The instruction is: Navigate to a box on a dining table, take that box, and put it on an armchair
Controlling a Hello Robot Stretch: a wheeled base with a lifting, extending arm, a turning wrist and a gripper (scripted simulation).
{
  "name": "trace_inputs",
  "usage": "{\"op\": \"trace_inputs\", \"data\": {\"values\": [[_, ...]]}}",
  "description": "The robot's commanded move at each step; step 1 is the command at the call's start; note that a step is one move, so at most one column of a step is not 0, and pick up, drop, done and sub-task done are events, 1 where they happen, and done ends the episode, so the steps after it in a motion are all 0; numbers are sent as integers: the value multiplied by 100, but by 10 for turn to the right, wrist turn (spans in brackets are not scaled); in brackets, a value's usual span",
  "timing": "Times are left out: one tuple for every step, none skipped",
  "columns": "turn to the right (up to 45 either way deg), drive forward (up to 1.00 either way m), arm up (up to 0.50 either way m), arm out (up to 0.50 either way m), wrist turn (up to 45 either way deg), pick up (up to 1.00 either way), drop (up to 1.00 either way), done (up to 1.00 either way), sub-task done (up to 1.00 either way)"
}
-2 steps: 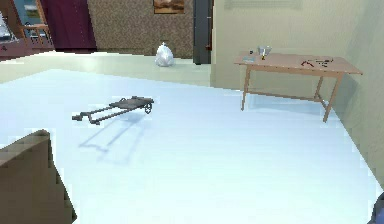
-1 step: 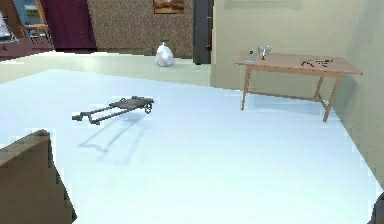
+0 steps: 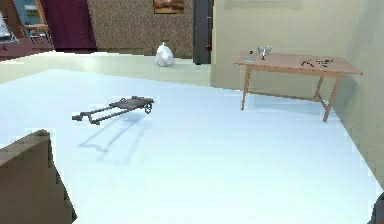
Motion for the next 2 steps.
{"op": "trace_inputs", "data": {"values": [[0,0,0,0,450,0,0,0,0],[0,0,0,0,60,0,0,0,0]]}}
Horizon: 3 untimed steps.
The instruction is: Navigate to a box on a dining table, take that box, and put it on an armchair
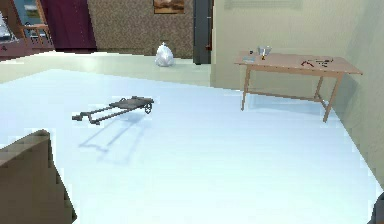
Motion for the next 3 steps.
{"op": "trace_inputs", "data": {"values": [[0,0,-46,0,0,0,0,0,0],[0,0,-32,0,0,0,0,0,0],[0,0,0,0,0,0,100,0,0]]}}
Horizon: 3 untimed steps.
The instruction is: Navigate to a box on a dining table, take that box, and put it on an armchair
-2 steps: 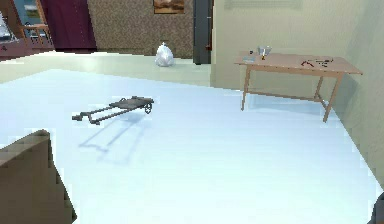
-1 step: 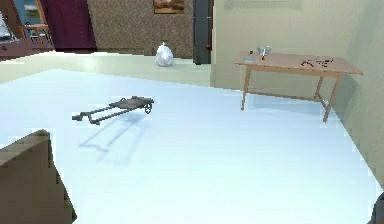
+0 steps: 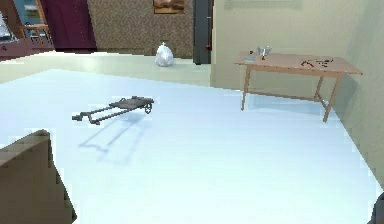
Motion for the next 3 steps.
{"op": "trace_inputs", "data": {"values": [[0,0,10,0,0,0,0,0,0],[0,0,0,-8,0,0,0,0,0],[0,0,0,0,0,0,0,100,0]]}}
